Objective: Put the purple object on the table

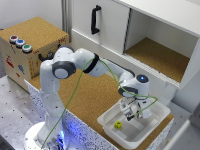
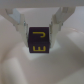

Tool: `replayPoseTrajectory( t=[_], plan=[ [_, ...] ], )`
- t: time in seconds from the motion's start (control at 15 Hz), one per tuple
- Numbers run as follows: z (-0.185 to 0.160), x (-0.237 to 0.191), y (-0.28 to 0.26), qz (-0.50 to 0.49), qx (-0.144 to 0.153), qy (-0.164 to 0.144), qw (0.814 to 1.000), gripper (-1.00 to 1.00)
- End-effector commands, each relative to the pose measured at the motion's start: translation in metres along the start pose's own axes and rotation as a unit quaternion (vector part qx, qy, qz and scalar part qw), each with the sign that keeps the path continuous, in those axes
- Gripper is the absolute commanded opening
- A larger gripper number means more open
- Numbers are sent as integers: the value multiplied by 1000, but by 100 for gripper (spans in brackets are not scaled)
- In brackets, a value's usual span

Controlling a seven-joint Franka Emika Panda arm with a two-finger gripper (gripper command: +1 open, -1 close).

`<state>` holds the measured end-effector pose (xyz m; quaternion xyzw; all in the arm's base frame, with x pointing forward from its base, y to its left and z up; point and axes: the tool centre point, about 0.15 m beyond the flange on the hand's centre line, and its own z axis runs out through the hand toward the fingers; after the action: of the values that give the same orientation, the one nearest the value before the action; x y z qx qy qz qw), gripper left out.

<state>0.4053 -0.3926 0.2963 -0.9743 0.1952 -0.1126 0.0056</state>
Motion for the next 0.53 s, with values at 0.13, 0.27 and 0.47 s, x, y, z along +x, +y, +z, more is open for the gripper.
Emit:
replayPoseTrajectory(
  t=[0.13,0.27,0.47],
  plan=[
    [-77,-8,-101,-144,53,26,988,-100],
    [-85,-26,-140,-204,51,11,978,-100],
    [-72,-57,-176,-243,36,-18,969,-100]
  ],
)
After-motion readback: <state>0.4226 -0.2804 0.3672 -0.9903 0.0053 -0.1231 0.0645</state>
